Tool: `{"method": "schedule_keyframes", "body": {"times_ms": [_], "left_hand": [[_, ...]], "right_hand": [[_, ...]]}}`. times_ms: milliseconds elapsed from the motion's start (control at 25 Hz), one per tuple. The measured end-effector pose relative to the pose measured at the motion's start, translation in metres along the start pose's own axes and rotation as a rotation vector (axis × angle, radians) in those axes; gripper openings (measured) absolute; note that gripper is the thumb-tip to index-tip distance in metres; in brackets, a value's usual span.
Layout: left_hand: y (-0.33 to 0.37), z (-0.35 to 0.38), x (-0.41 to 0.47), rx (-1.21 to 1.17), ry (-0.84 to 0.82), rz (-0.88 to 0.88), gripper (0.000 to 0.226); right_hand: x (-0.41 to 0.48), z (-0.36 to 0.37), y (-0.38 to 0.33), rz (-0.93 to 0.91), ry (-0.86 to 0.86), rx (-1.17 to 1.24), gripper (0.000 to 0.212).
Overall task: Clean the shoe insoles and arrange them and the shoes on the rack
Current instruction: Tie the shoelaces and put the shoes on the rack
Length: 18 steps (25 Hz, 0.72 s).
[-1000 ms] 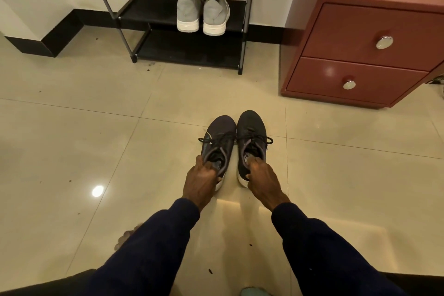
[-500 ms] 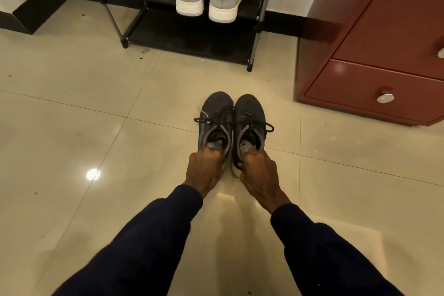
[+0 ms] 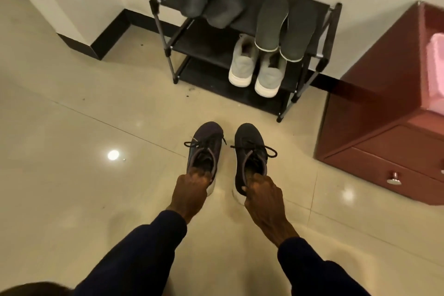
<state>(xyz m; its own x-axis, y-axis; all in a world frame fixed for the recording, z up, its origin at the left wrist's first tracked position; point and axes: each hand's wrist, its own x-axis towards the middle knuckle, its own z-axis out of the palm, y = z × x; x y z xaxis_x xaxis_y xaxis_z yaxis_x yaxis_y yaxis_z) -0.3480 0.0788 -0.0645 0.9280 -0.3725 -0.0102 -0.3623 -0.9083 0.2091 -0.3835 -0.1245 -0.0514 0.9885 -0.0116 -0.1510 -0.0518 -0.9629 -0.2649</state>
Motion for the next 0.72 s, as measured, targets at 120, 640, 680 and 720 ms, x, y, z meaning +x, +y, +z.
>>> {"method": "schedule_keyframes", "body": {"times_ms": [120, 640, 680, 720], "left_hand": [[-0.03, -0.076, 0.003, 0.03, -0.019, 0.018, 0.032], [-0.152, -0.223, 0.189, 0.17, 0.011, 0.188, 0.036], [-0.156, -0.22, 0.203, 0.168, 0.016, 0.183, 0.036], [-0.159, -0.217, 0.218, 0.166, 0.015, 0.18, 0.035]], "right_hand": [[0.021, -0.063, -0.057, -0.009, -0.074, -0.001, 0.014], [0.226, -0.168, -0.194, 0.026, -0.035, 0.109, 0.009], [0.244, -0.168, -0.191, 0.035, -0.01, 0.102, 0.009], [0.261, -0.166, -0.188, 0.041, 0.013, 0.101, 0.01]]}}
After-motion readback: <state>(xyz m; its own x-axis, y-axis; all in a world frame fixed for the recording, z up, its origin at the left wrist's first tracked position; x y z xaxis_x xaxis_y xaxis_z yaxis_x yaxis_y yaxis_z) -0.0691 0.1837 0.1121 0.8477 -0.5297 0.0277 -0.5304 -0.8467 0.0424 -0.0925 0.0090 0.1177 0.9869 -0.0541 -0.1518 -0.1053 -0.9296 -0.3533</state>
